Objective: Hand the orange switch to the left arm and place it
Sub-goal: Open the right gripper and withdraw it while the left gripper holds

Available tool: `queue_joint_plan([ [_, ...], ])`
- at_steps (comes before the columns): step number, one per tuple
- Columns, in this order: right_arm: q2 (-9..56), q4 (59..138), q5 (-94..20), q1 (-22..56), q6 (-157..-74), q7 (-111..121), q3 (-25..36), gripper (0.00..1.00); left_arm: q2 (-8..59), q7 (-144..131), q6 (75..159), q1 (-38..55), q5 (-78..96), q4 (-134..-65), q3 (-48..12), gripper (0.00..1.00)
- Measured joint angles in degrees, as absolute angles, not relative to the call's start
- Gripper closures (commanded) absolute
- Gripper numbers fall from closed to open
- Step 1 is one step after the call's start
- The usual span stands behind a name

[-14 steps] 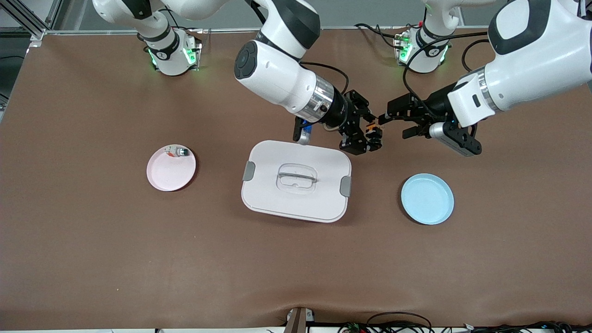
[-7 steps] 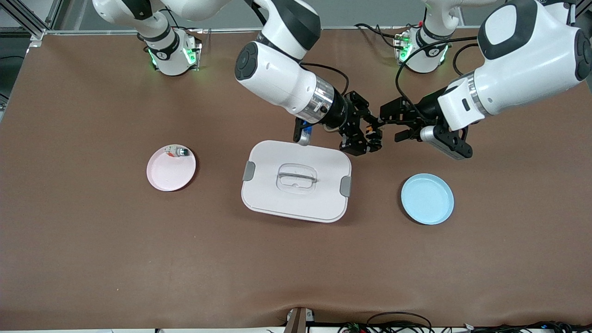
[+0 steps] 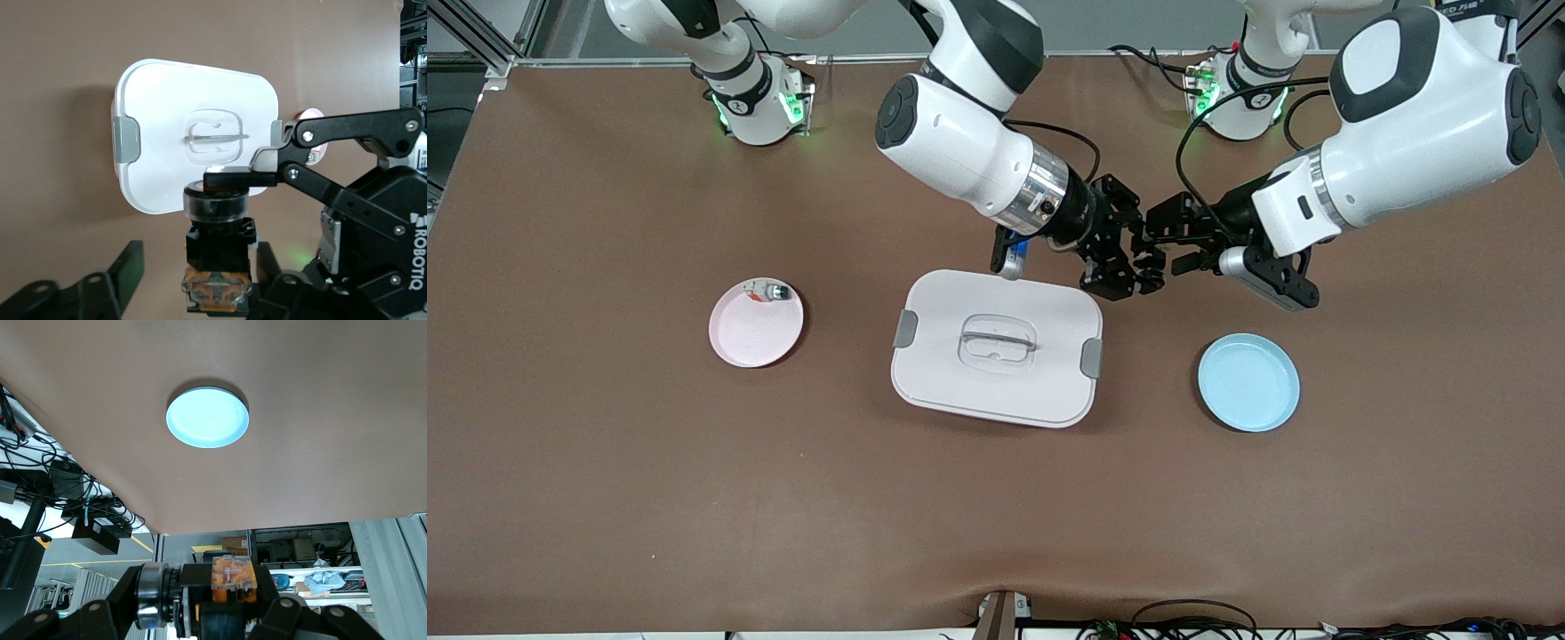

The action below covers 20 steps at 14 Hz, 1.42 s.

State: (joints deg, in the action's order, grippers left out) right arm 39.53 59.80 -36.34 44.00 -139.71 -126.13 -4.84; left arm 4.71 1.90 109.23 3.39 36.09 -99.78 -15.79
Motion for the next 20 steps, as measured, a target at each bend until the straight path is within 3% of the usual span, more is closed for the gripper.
queue_joint_plan([
  [5, 39.95, 59.80, -36.36, 44.05, -139.87, -126.17, -4.90, 1.00, 4.76, 1.73, 109.18, 3.36, 37.16, -99.69, -16.00, 0.92],
  [6, 39.96, 59.80, -36.36, 44.05, -139.88, -126.19, -4.92, 0.92, 4.75, 1.73, 109.11, 3.34, 37.15, -99.69, -16.00, 1.00],
  [7, 39.98, 59.80, -36.37, 44.05, -139.88, -126.23, -4.95, 0.35, 4.76, 1.73, 109.01, 3.31, 37.15, -99.69, -16.00, 1.00],
  [8, 39.99, 59.80, -36.37, 44.07, -139.88, -126.30, -5.00, 0.00, 4.75, 1.73, 108.81, 3.25, 37.15, -99.69, -16.00, 1.00],
  [15, 40.02, 59.30, -36.32, 43.77, -137.84, -123.04, -4.65, 0.00, 4.76, 1.76, 106.56, 2.80, 36.50, -99.72, -15.65, 1.00],
  [20, 39.99, 58.52, -36.32, 37.83, -117.85, -99.59, -4.39, 0.00, 4.75, 2.62, 105.24, 1.67, 29.79, -99.70, -15.54, 1.00],
])
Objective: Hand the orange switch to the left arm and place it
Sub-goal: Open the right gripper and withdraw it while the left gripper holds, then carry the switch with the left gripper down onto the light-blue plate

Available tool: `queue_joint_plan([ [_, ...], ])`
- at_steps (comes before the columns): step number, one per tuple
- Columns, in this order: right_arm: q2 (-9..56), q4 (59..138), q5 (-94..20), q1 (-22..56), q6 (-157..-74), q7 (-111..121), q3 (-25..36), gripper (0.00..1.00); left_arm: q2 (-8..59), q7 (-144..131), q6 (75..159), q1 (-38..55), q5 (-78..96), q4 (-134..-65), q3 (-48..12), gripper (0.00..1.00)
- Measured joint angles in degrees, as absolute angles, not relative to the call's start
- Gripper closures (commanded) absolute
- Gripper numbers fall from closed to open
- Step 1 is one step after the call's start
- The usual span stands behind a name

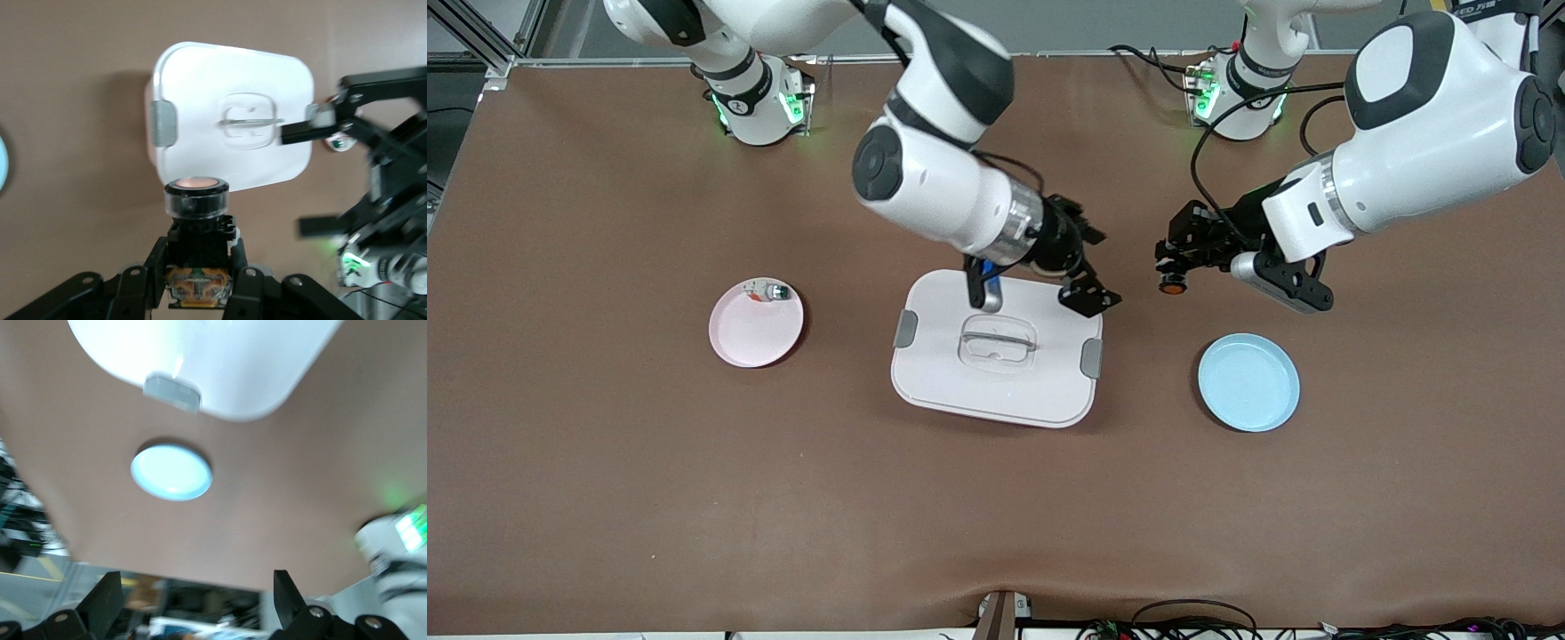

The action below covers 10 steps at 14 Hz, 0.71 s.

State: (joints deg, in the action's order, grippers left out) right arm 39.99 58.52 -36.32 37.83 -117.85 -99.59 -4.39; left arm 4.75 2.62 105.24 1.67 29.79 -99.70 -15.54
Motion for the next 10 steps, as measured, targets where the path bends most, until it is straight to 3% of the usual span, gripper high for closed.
queue_joint_plan([
  [5, 39.28, 57.65, -34.70, 29.22, -97.01, -65.06, -3.45, 0.00, 4.76, 8.38, 103.23, 0.21, 20.11, -99.82, -15.39, 1.00],
  [10, 39.11, 57.45, -21.68, 24.00, -86.67, -33.90, -3.18, 0.00, 4.88, 20.76, 102.40, -3.16, 11.46, -101.94, -15.27, 1.00],
])
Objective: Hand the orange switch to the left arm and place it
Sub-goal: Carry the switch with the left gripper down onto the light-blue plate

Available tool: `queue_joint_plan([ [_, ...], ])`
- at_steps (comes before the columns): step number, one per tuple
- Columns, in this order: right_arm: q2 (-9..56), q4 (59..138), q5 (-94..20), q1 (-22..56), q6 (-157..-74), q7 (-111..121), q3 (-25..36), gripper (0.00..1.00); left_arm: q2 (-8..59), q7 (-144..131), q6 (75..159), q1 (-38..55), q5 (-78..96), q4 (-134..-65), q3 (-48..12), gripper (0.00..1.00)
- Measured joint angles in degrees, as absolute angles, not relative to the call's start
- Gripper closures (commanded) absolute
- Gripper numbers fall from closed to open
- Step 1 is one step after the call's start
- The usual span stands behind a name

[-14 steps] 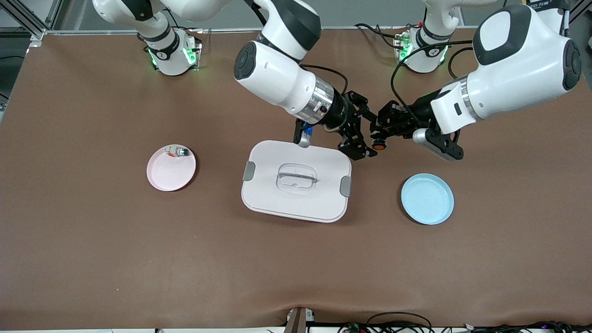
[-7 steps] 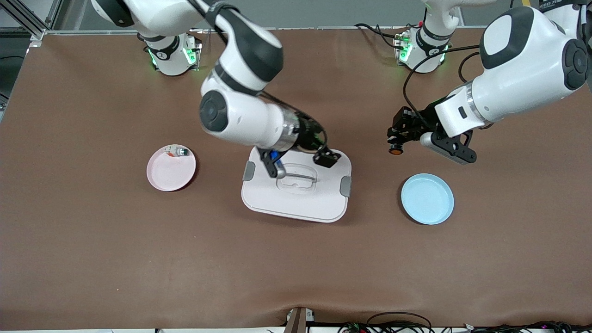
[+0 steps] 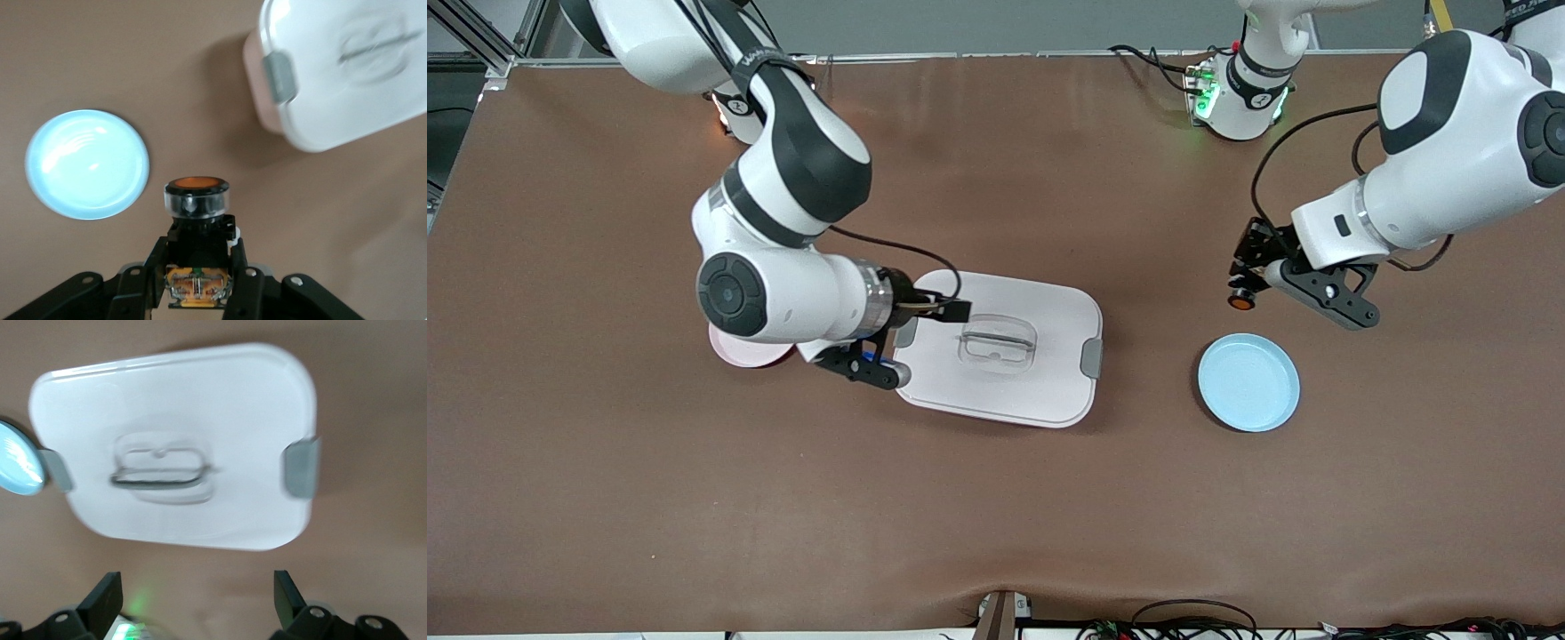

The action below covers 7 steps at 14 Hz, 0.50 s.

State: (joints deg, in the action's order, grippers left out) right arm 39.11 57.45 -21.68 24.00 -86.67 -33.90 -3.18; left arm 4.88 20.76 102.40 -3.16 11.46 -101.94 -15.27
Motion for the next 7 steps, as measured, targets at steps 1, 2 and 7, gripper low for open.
queue_joint_plan([
  [1, 39.11, 57.45, -18.06, 22.98, -84.61, -27.21, -3.10, 0.00, 4.96, 23.34, 102.40, -3.60, 9.30, -102.55, -15.23, 1.00],
  [2, 39.11, 57.45, -15.07, 21.79, -82.49, -20.87, -2.99, 0.00, 5.07, 25.84, 102.49, -3.90, 7.06, -103.07, -15.22, 1.00],
  [7, 37.38, 56.86, -7.06, 13.07, -70.21, -0.16, -2.60, 0.00, 6.42, 42.41, 110.18, -6.06, 0.88, -107.55, -15.18, 1.00],
])
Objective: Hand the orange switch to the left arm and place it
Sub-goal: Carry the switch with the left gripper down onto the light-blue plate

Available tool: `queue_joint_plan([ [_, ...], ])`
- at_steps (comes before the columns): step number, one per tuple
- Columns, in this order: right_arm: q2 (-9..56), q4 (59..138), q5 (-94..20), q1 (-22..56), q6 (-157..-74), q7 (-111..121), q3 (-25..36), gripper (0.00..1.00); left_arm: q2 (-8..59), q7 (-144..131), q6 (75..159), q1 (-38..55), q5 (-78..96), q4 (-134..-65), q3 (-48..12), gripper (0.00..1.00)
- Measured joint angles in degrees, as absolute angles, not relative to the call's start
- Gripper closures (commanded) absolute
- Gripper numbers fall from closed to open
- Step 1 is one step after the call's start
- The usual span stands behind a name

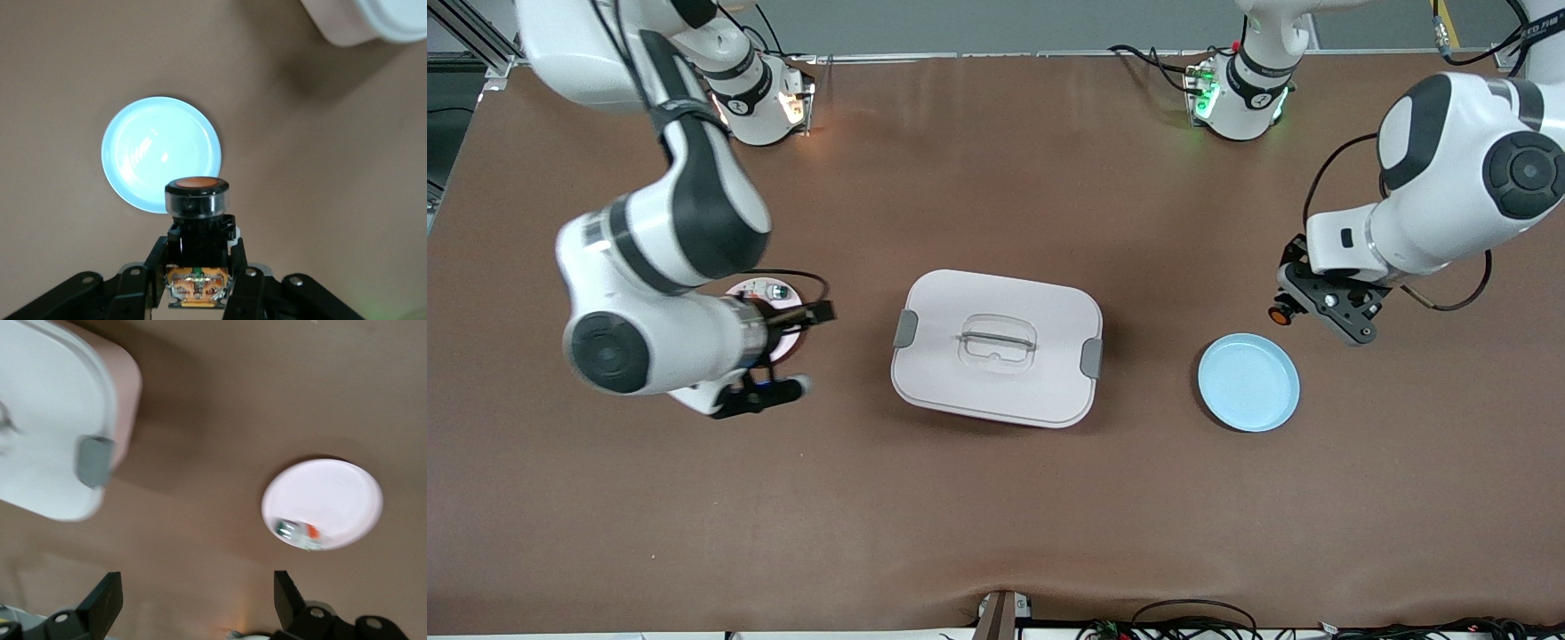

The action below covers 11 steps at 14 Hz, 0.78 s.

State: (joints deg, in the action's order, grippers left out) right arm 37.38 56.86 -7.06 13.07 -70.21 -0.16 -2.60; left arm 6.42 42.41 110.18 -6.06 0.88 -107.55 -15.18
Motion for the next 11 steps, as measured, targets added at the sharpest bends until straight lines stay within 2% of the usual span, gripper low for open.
queue_joint_plan([
  [4, 33.69, 56.67, 0.25, 9.76, -61.60, 6.71, -2.60, 0.00, 8.36, 56.25, 119.56, -8.31, 0.17, -112.61, -15.13, 1.00],
  [11, 30.61, 56.66, 8.09, 6.19, -54.86, 5.58, -2.53, 0.00, 15.76, 64.68, 128.95, -8.58, -7.40, -113.83, -15.20, 1.00],
])
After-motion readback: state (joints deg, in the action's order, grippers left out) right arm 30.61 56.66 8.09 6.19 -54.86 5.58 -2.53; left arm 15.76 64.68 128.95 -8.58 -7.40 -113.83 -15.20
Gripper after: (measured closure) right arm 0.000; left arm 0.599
